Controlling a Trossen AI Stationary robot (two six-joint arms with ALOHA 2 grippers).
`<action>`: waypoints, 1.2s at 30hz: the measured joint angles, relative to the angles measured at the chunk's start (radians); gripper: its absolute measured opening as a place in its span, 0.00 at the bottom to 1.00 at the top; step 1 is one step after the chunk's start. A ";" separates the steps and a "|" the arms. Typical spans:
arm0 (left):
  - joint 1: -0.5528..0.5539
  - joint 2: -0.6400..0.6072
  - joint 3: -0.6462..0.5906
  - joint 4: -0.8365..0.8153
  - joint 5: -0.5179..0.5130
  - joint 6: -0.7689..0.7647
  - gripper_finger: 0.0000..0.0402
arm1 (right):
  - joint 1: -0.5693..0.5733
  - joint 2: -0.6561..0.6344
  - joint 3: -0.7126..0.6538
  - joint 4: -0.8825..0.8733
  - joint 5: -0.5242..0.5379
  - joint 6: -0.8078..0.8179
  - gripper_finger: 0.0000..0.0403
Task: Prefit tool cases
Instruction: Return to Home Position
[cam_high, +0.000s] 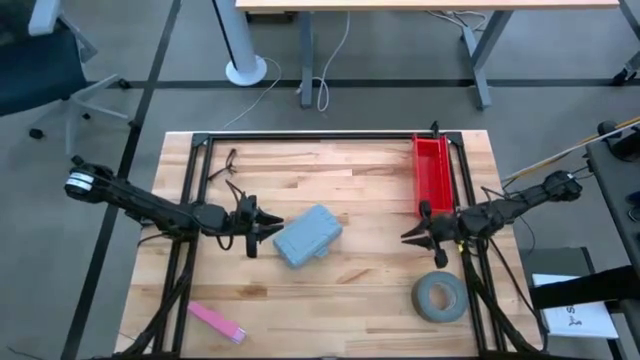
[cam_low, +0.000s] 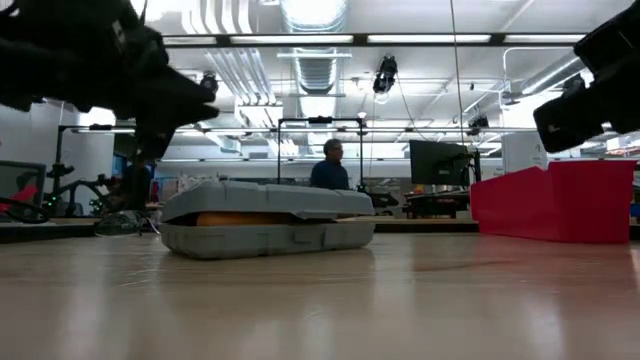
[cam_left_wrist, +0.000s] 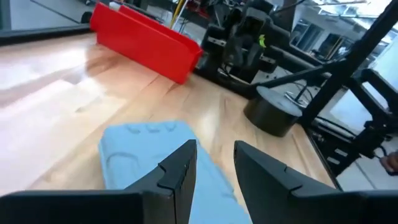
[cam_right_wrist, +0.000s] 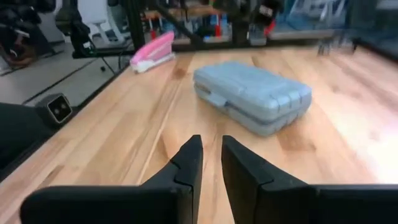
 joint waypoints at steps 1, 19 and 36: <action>0.000 0.000 -0.019 0.021 0.006 -0.003 0.28 | 0.000 0.006 0.000 -0.002 -0.003 0.016 0.10; 0.000 0.008 -0.161 0.261 0.249 0.123 0.28 | 0.000 0.100 0.001 -0.003 -0.003 0.331 0.16; 0.000 0.014 -0.162 0.223 0.393 0.235 0.28 | 0.000 0.100 0.001 -0.002 -0.002 0.324 0.13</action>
